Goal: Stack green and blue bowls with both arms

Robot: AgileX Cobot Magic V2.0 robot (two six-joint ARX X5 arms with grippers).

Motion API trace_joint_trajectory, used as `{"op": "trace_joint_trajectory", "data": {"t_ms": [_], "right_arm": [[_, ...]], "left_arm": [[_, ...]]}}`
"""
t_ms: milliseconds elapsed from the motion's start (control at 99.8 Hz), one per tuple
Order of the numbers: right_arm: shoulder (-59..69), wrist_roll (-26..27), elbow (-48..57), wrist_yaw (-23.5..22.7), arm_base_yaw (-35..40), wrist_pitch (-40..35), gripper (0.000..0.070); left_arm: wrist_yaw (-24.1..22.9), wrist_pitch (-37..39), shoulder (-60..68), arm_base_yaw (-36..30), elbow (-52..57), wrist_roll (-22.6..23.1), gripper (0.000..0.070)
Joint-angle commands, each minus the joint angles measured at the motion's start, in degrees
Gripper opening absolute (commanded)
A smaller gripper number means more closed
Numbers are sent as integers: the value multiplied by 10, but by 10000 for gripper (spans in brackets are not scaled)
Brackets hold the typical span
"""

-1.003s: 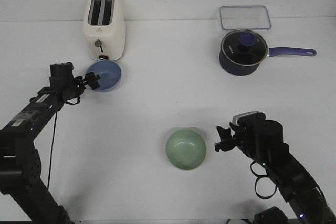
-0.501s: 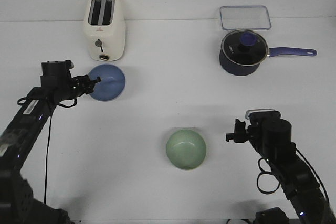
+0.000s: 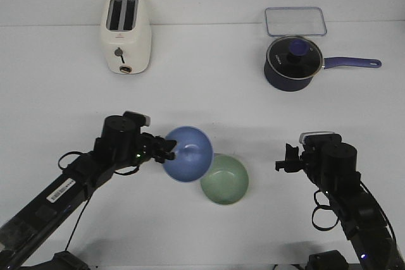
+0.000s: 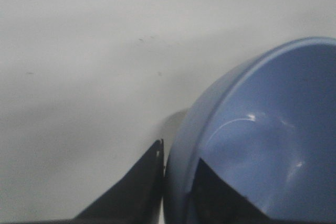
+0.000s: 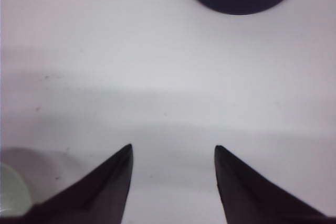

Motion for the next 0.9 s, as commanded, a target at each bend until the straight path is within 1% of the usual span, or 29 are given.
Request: {"op": "trace_joint_trajectory", "data": {"t_ms": [0,130,251,311,331,351,411,451,471,491,591,692,752,792,812,842,872,882,892], "right_arm": [[3,-5,2,-3,1,6,319],[3,-5,3,-3,1,5,319],[3,-5,3,-4,1,5,319],[3,-6,2,-4,1,5,319],[3,-6,3,-4,1,5,319],[3,-7,2,-4,1,5,319],[3,-7,3,-4,1,5,319],[3,-8,3,-4,1,5,319],[3,-9,2,-4,1,5,319],[3,-10,2,-3,1,5,319],[3,-14,2,-3,1,5,319],[3,-17,2,-3,1,6,319],[3,-20,3,0,1,7,318],[3,-22,2,0,1,9,317],[3,-22,2,0,1,11,313],[2,-22,2,0,1,15,289],[2,-22,2,-2,1,20,231],[2,-22,2,-3,1,22,207],[2,-22,2,-4,1,24,181]], "left_arm": [[-6,21,25,-37,6,-19,12],[-7,70,72,-92,6,-36,12],[-7,100,113,-121,6,-40,13],[-7,111,127,-130,6,-40,30],[-6,114,131,-132,6,-40,56],[-5,116,133,-134,6,-40,97],[-5,119,136,-139,6,-33,275],[-5,118,136,-139,8,-30,379],[-5,116,135,-139,9,-30,409],[-5,114,134,-139,10,-30,426],[-5,101,112,-125,16,-27,424],[-10,86,67,-96,16,-2,421],[-35,70,30,-74,16,15,419],[-64,56,3,-57,16,31,406],[-80,49,-12,-49,16,38,389],[-106,38,-33,-35,16,52,339],[-133,30,-56,-23,16,67,268],[-146,24,-67,-16,16,77,225],[-151,23,-71,-14,16,80,208]]}}
